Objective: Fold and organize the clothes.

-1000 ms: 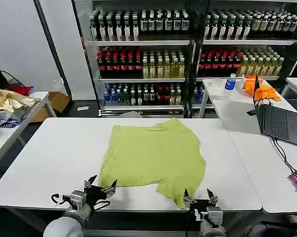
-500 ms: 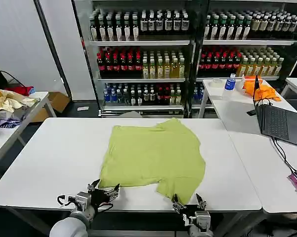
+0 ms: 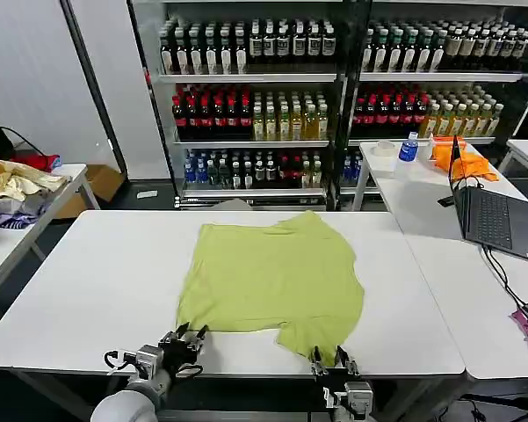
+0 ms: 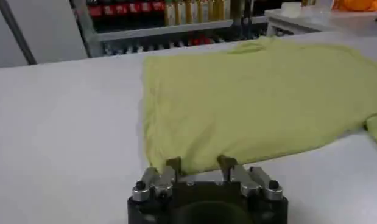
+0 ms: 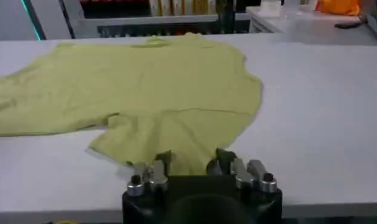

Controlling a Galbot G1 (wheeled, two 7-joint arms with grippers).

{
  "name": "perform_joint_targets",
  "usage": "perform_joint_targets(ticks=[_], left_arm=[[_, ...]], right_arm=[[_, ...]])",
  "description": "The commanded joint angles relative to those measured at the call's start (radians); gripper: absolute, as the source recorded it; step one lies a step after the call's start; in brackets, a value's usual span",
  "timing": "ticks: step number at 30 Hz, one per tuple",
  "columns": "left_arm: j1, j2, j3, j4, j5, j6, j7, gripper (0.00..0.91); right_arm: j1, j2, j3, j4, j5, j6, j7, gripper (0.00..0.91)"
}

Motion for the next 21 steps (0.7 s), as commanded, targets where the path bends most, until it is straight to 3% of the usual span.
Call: perform_joint_targets(ticks=[1,21], left_arm=[[0.018,-0.003,-0.004,-0.029,-0.007,0.001,0.005,0.020],[0.183,0.022,-0.117,-0.301,-0.038,-0.001,0.016,0.020]], right_arm=[[-0.011,0.001,0.004,0.015,-0.001,0.002,0.000,0.000],[-0.187,-0.050,0.138,0.309,-0.069,0.053,-0.079,0.000]])
